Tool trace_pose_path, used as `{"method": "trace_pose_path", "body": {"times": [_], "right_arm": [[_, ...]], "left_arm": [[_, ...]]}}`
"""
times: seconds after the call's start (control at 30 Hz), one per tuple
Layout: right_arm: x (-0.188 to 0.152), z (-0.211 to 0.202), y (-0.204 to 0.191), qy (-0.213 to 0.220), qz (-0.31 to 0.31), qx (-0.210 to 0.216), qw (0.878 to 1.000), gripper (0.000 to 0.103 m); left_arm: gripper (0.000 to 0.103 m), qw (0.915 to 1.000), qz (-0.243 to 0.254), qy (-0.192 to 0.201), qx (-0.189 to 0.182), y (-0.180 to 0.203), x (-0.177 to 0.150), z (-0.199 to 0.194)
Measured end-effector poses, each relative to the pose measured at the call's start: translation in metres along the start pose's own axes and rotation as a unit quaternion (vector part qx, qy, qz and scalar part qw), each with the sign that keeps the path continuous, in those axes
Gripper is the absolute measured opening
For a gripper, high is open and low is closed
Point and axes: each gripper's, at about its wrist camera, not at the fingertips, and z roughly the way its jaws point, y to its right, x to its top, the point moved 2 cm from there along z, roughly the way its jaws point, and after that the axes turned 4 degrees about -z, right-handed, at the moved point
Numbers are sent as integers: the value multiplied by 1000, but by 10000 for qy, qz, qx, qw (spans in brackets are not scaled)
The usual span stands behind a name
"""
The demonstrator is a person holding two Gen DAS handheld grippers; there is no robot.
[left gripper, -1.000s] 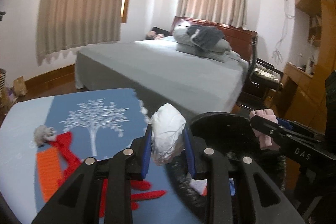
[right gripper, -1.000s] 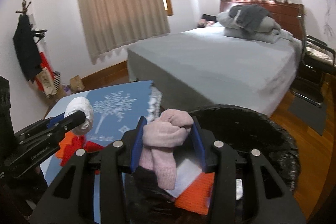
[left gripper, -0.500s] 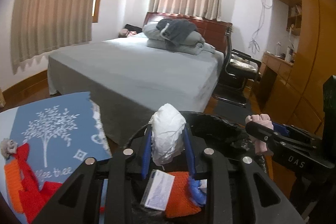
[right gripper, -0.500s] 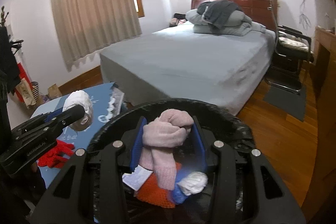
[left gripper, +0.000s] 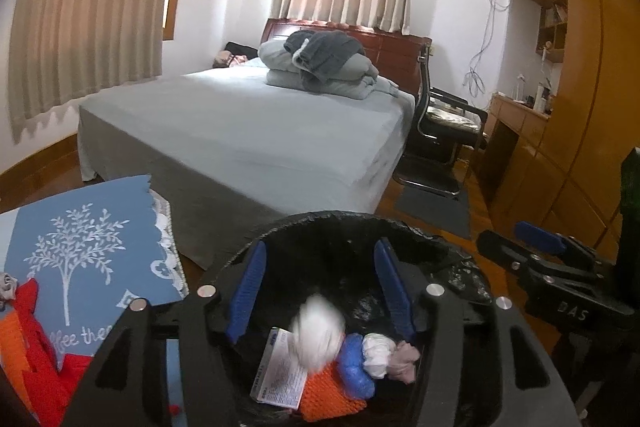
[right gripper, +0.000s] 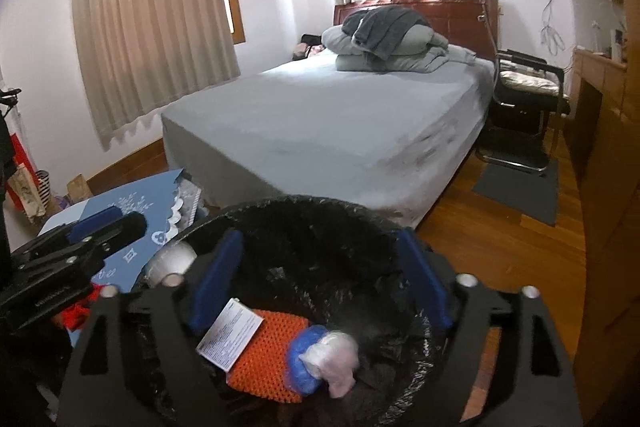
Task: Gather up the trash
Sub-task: 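Grasp the orange mesh sleeve by its end with the left gripper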
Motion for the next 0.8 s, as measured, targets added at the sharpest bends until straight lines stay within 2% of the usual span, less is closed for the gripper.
{"method": "trace_pose_path", "body": {"times": [0.07, 0.17, 0.4, 0.6, 0.8], "right_arm": [[2, -1, -2, 40, 13, -6, 10000, 94], [3, 0, -8, 18, 13, 83, 10000, 97], [5, 6, -54, -32, -155, 506, 9986, 97], [7, 16, -112, -115, -438, 1018, 9938, 97], [7, 25, -171, -156, -739, 1504, 9857, 97]], "left_arm": [[68, 9999, -27, 69, 124, -8, 1, -7], [73, 9993, -137, 127, 337, -25, 1, -18], [81, 9931, -368, 262, 1084, -76, -8, -55], [82, 9799, -626, 309, 1871, -134, -22, -91], [82, 9628, -762, 282, 2576, -185, -41, -122]]}}
